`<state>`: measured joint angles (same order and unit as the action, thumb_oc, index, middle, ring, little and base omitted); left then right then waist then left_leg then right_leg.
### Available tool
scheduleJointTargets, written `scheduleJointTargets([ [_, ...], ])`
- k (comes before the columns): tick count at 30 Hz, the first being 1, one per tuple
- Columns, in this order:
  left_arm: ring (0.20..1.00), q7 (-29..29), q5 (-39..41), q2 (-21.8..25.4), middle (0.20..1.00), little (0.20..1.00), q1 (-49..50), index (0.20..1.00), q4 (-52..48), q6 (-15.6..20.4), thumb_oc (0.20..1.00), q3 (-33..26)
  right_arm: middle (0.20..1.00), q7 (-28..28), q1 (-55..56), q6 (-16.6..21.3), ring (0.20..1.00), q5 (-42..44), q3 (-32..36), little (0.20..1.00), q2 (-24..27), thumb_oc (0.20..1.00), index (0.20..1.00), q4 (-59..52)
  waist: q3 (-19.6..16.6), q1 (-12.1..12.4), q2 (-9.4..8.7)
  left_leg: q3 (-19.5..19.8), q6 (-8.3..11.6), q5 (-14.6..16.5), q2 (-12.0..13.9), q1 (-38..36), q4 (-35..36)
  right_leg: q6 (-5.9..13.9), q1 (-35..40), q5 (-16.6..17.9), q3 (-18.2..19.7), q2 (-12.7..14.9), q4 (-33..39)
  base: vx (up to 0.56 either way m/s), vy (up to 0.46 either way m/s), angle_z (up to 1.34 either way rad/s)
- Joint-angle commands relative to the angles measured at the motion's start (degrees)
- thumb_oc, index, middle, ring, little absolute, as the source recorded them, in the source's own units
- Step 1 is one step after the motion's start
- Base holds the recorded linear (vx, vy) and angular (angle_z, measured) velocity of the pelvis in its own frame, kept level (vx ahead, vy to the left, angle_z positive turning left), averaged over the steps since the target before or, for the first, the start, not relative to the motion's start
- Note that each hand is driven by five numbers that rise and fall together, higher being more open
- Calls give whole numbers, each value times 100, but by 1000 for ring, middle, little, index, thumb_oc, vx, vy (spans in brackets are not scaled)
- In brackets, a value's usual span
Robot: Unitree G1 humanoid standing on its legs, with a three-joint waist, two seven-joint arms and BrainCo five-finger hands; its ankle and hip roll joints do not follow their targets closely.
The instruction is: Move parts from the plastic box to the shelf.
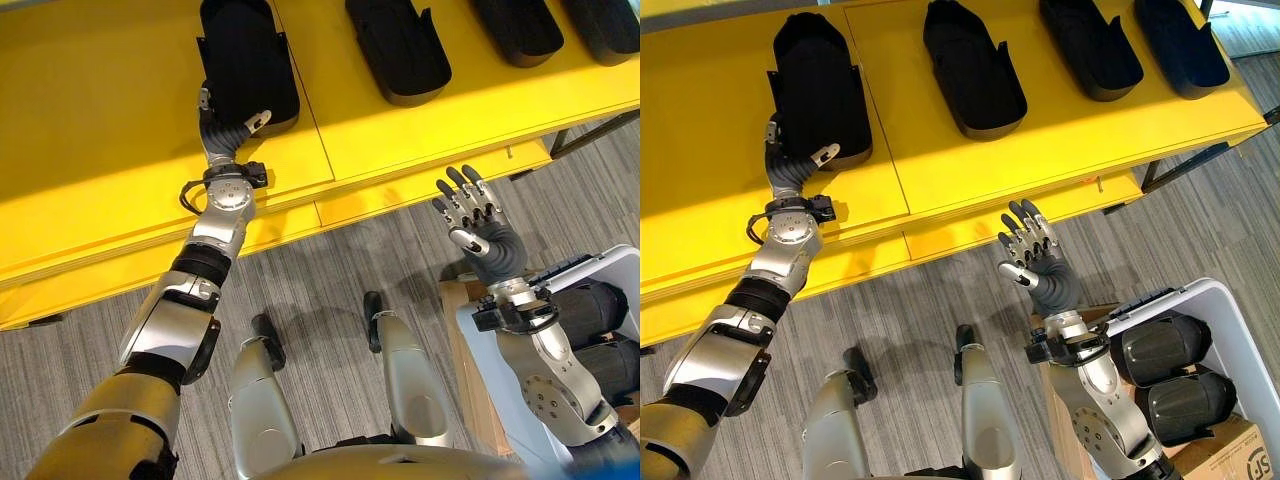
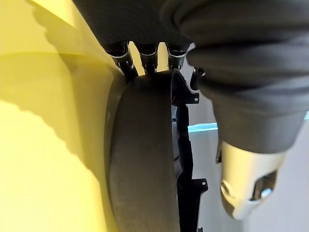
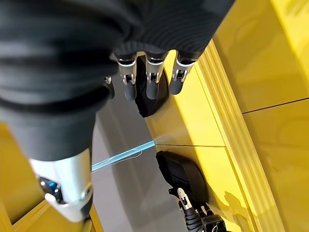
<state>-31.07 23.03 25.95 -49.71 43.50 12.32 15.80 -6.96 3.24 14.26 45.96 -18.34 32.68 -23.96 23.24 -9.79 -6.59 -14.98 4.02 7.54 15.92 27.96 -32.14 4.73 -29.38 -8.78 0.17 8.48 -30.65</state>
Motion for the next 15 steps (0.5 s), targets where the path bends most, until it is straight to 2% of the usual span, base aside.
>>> scheduleJointTargets([
  [1,1000,259,-19,-128,1000,1000,344,1000,-170,103,1000,198,1000,62,98,368,1000,-42,367,1000,146,1000,1000,-438,-168,-13,-3,555,451,-21,339,73,-64,410,325,390,117,571,258,0,0,0],
  [15,1000,248,-13,-92,1000,1000,391,1000,-294,150,1000,125,1000,75,87,371,1000,-69,377,1000,140,1000,1000,-438,-218,34,28,579,448,-22,349,111,-107,412,322,386,118,580,227,0,0,0],
])
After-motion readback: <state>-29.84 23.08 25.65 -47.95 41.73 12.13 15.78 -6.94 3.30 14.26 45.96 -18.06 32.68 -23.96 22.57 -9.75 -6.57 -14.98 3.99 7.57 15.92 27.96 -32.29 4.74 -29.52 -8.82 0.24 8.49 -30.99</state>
